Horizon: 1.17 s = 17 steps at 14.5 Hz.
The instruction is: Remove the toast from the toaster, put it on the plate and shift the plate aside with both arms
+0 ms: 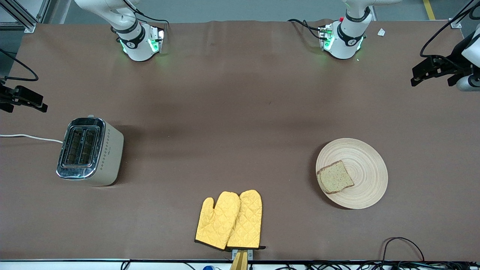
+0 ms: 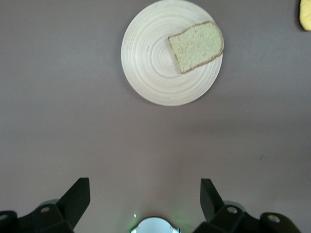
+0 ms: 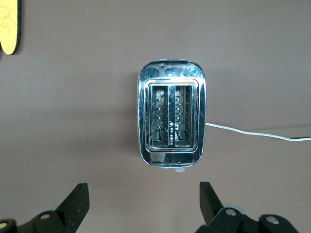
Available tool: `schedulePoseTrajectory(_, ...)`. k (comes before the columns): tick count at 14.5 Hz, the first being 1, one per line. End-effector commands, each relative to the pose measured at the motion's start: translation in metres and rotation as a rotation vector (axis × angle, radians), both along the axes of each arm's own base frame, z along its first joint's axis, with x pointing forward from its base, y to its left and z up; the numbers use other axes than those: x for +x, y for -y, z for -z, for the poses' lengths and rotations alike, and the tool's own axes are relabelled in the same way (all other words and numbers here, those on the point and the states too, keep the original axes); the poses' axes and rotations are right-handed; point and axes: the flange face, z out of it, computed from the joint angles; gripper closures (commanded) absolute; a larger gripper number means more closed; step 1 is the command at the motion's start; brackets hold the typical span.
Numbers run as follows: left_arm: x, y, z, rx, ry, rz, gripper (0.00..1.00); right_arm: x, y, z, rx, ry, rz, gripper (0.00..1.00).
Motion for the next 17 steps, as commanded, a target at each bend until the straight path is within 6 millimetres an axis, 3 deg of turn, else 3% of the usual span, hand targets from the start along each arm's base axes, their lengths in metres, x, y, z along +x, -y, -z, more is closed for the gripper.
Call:
schedulePoseTrajectory(1, -0.012, -0.002, 0.000, 0.024, 0.000, -0.013, 0.00, -0.007, 0.006, -0.003, -0.004, 0.000, 0.004, 0.00)
schedulePoseTrajectory(6, -0.010, -0.002, 0.007, -0.005, 0.041, -0.012, 0.00, -0.007, 0.006, -0.008, -0.015, 0.009, 0.004, 0.00)
schedulePoseTrajectory(9, -0.007, -0.003, 0.009, -0.007, 0.036, 0.001, 0.00, -0.014, 0.011, -0.027, -0.014, 0.001, 0.012, 0.00)
schedulePoseTrajectory(13, 0.008, -0.004, 0.002, 0.001, 0.056, -0.001, 0.00, -0.017, 0.015, -0.024, -0.008, -0.026, 0.020, 0.00)
schedulePoseTrajectory(17, 0.006, -0.004, 0.002, 0.007, 0.036, -0.002, 0.00, -0.026, 0.016, -0.022, 0.001, -0.019, 0.022, 0.00)
